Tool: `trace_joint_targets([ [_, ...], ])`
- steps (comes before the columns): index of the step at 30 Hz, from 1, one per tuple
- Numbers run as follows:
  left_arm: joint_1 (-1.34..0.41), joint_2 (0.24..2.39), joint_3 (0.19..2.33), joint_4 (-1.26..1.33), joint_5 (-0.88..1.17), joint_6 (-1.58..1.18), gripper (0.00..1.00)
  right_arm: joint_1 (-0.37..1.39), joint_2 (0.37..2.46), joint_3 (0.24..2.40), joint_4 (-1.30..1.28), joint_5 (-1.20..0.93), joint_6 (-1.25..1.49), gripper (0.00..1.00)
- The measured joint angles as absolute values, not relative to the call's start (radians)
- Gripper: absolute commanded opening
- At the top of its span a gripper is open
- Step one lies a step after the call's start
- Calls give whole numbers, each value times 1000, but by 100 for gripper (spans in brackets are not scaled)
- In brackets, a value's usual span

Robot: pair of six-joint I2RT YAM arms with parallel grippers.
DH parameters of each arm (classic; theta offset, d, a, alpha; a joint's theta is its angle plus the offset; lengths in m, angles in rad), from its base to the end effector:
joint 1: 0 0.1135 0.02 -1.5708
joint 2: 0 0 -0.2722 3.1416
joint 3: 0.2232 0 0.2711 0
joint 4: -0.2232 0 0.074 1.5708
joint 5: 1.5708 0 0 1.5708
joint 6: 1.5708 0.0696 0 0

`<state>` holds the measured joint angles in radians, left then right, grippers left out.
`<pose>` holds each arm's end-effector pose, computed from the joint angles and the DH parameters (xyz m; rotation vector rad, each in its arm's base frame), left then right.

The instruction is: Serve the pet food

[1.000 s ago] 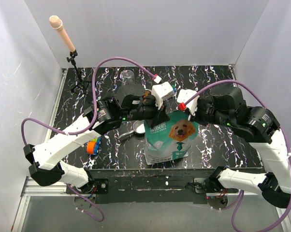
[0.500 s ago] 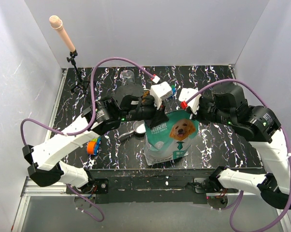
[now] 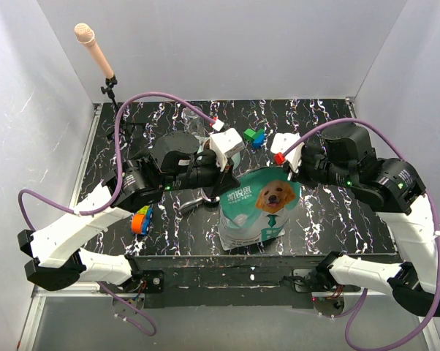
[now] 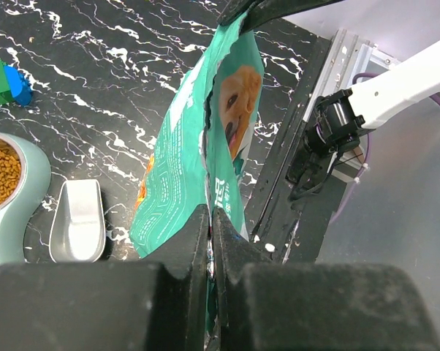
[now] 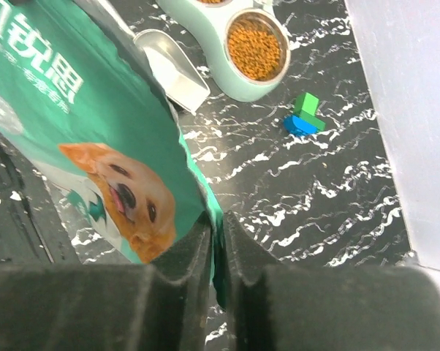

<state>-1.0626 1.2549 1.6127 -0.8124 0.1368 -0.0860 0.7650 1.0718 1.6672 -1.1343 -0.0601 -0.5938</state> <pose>0.1331 -0.2584 0.4583 1.0792 1.8374 -0.8445 0.1400 0.1402 0.4768 -1.3555 1.6209 0.1657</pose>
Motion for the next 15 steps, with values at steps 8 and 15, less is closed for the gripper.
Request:
trace_joint_targets([
  [8,-1063,1255,1615,-812,141,-85,0,869,1112,1676,-1073,-134,-607,32],
  [15,-1053,1247,1619,-835,131,-90,0,959,1198,1707,-1037,-129,-605,32],
])
